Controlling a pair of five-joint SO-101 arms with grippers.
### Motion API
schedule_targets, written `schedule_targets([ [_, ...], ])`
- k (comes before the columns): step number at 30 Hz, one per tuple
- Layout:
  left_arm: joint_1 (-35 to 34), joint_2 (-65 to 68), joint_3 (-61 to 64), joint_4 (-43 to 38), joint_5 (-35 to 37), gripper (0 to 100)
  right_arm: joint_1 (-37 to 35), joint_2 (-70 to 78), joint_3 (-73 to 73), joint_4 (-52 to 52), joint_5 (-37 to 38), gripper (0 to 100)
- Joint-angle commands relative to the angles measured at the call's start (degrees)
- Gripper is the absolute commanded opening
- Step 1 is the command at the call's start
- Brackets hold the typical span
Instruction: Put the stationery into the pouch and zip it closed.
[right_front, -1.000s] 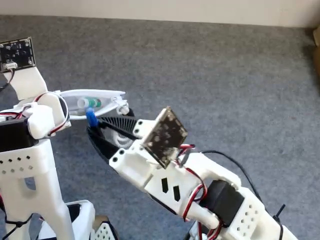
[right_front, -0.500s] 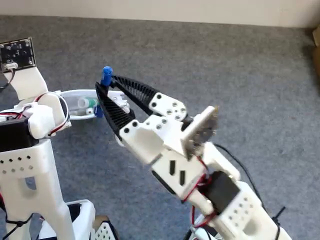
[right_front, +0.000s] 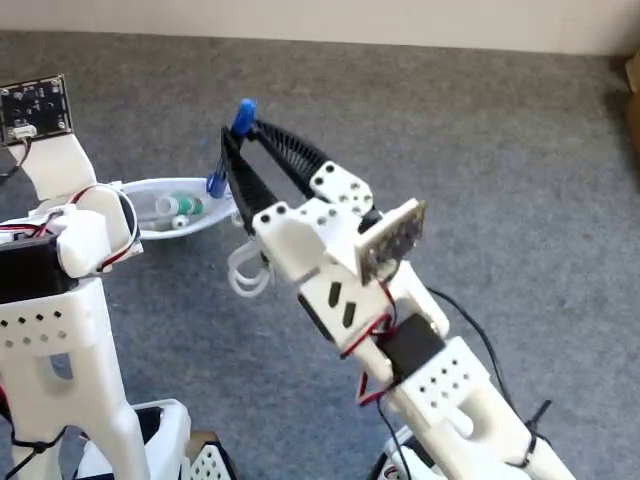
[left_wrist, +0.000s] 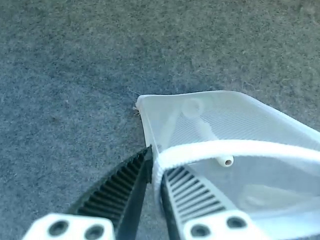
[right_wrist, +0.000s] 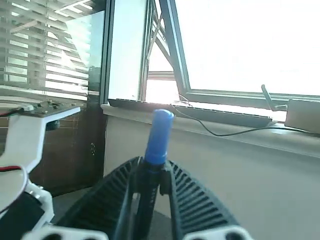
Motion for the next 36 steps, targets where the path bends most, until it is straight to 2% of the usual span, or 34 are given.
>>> schedule_targets([
  [1, 1.3, -1.1, -1.4, -0.3, -0.5, 1, 1.2, 2.9, -0.5, -2.9, -0.3, 0.5],
  [15, 1.3, -1.1, -1.3, -0.3, -0.5, 1, -1.5, 2.9, 7.2, -2.5, 0.4, 0.5],
  [22, 1.3, -1.1, -1.3, -0.3, -0.5, 1, -3.2, 3.0, 7.2, 10.2, 14.7, 0.5],
  [29, 1.3, -1.1, -1.2, -0.3, -0.5, 1, -8.9, 3.4, 7.1, 19.9, 20.5, 1.4],
  [36, 1.3, -1.1, -1.2, -0.3, -0.5, 1, -10.1, 3.0, 7.1, 25.1, 21.1, 24.1],
])
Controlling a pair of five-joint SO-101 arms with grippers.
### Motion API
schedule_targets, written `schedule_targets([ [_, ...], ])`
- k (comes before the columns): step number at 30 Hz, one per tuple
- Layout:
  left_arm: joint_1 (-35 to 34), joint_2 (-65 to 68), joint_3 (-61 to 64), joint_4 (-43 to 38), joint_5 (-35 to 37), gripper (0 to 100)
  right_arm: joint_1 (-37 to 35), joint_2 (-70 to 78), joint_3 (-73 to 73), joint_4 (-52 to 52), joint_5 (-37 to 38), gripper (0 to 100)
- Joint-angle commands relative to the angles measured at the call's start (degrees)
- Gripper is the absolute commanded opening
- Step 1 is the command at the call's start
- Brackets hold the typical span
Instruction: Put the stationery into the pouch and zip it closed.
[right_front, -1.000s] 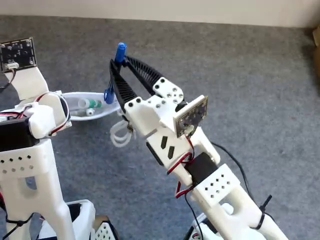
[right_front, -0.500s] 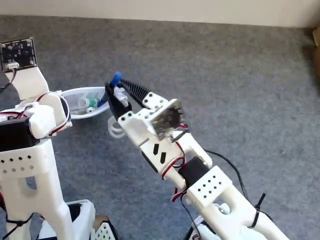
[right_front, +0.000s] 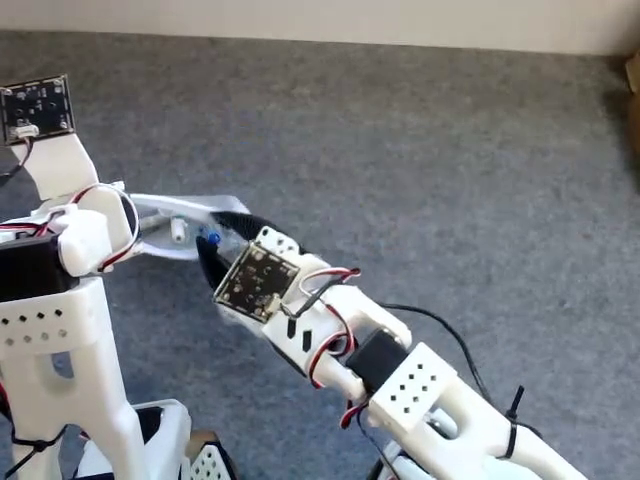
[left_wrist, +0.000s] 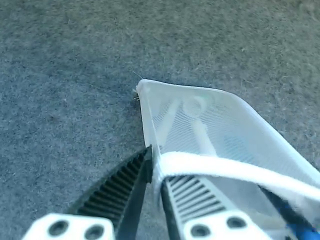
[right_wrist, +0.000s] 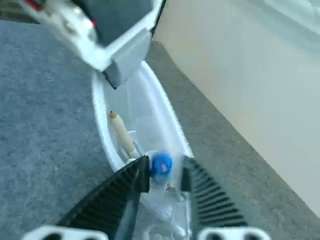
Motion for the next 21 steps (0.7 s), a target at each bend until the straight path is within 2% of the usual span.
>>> schedule_targets([
  [1, 1.2, -1.1, -1.3, -0.3, -0.4, 1, -0.5, 0.6, -0.8, 2.9, 1.2, 24.5],
  [9, 1.2, -1.1, 0.0, -0.4, -0.5, 1, -5.7, -7.4, -0.5, 11.7, 1.2, 24.5],
  [21, 1.2, -1.1, 0.1, -0.4, -0.5, 1, -8.7, -20.0, -0.5, 24.7, 1.1, 24.5],
])
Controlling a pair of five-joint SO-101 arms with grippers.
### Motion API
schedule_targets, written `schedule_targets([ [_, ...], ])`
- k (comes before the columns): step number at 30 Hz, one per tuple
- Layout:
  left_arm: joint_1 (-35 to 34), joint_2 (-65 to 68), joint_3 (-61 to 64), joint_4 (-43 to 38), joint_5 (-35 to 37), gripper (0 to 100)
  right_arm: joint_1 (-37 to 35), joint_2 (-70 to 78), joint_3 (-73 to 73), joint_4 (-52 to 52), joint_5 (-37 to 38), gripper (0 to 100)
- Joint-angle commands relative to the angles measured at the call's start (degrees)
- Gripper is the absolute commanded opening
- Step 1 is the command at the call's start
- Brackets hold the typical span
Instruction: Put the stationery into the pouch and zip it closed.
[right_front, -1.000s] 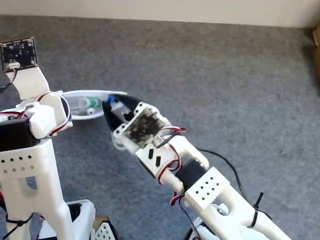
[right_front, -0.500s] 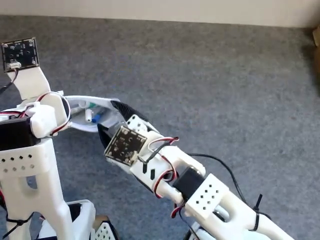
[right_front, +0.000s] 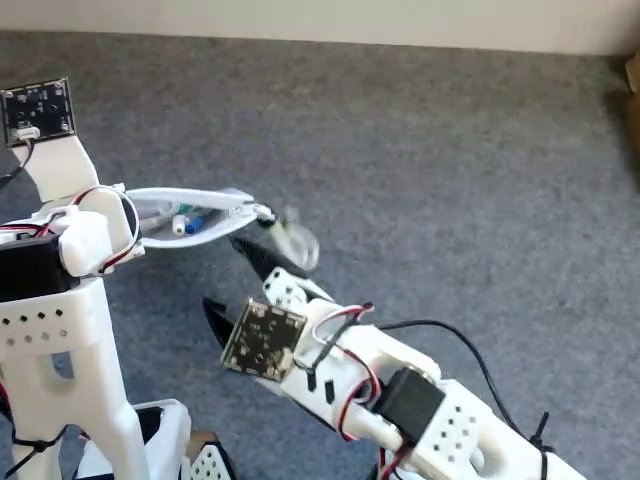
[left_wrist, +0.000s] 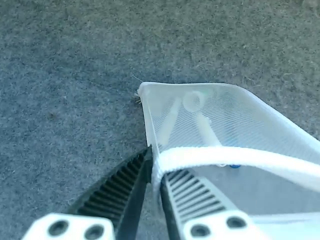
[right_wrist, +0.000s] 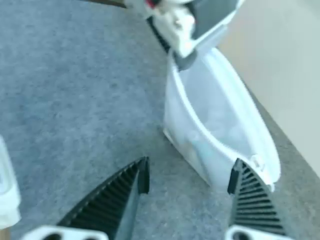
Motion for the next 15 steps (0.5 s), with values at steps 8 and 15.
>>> schedule_targets([
  [8, 1.2, -1.1, -0.7, -0.4, -0.5, 1, 5.1, -2.5, 0.2, 1.8, -6.8, 24.5],
  [15, 1.2, -1.1, -0.7, -0.4, -0.5, 1, 11.9, -2.2, 4.4, -6.5, -13.1, 24.5],
])
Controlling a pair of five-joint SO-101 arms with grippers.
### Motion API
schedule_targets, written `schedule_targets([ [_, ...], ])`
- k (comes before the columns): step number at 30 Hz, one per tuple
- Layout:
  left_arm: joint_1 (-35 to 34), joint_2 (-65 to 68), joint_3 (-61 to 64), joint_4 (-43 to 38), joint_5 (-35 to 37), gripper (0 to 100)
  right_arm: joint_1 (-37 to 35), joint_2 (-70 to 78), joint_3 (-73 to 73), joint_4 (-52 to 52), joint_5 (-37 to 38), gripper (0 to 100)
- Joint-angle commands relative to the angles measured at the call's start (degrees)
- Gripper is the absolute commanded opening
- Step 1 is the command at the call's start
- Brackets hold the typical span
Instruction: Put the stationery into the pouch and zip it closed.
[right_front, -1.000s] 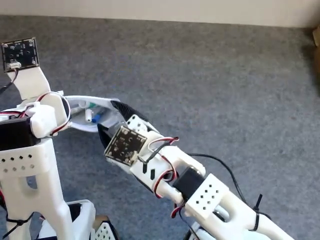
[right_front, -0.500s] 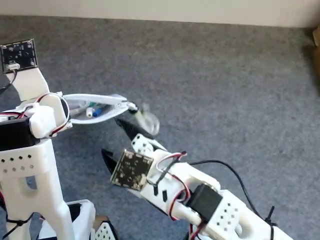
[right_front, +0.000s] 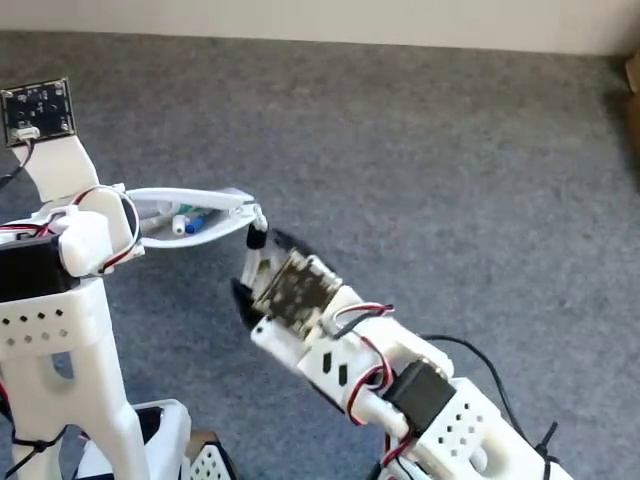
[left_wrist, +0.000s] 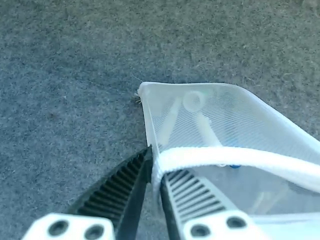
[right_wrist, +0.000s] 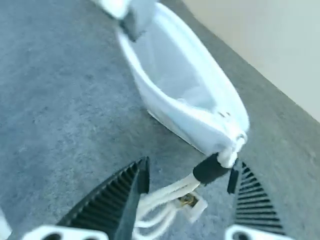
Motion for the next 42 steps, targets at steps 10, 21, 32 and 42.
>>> schedule_targets([
  [10, 1.2, -1.1, -0.7, -0.4, -0.5, 1, 4.0, -0.5, 12.0, -23.4, -1.5, 24.5],
  [21, 1.2, -1.1, -0.7, -0.2, -0.5, 1, 7.8, 25.0, 12.0, -41.1, -1.6, 24.5],
  [32, 1.2, -1.1, -0.7, -0.4, -0.5, 1, 8.0, 29.5, 12.1, -50.9, -1.6, 24.5],
  [42, 1.2, -1.1, -0.7, -0.2, -0.5, 1, 8.0, 30.1, 12.0, -50.9, -1.5, 24.5],
])
